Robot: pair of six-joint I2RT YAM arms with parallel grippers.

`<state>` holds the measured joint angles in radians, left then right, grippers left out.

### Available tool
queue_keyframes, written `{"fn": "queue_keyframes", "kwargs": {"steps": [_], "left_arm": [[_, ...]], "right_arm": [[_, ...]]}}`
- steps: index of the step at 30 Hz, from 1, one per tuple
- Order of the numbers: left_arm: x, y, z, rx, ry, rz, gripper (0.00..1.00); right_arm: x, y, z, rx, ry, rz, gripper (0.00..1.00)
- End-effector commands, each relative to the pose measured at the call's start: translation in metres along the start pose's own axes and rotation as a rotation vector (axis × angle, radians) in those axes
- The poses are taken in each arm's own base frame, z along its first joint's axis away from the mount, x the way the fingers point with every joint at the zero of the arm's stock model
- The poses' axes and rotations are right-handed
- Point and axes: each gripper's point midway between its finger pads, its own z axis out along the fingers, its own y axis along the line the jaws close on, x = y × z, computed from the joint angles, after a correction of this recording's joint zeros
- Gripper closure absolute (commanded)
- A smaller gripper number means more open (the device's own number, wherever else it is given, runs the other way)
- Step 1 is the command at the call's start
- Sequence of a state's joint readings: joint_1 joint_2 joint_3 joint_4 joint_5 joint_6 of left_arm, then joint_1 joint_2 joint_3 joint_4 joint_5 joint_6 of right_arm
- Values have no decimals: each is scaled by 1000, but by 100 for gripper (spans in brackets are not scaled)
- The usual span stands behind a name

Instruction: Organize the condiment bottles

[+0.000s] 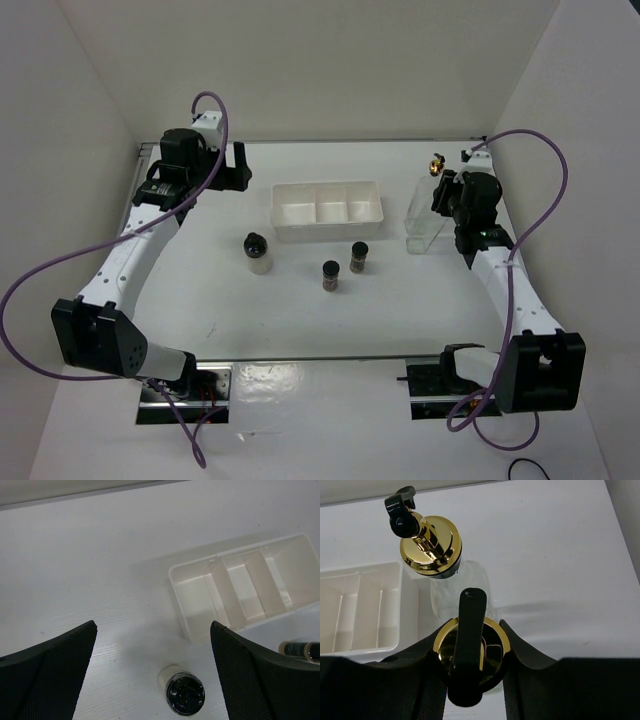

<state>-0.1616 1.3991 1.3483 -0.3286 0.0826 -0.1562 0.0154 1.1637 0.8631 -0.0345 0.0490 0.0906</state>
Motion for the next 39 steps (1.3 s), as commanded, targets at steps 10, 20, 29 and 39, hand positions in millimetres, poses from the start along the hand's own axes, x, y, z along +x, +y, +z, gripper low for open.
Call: {"fn": "queue_keyframes", "kwargs": {"steps": [10, 20, 29, 39], "left_arm": [[-31, -3, -6, 7, -87, 32, 0], [-24, -7, -14, 26, -86, 23, 0], [-24, -8, -22, 27, -96, 24, 0], [-27, -9, -27, 29, -114, 17, 0]], "right_arm": [[-45, 27, -35, -58, -89, -12, 100], [-82, 50, -69, -89, -190, 4, 100], [-121, 70, -92, -188, -262, 6, 100], [-147, 105, -94, -300, -287, -17, 100]]}}
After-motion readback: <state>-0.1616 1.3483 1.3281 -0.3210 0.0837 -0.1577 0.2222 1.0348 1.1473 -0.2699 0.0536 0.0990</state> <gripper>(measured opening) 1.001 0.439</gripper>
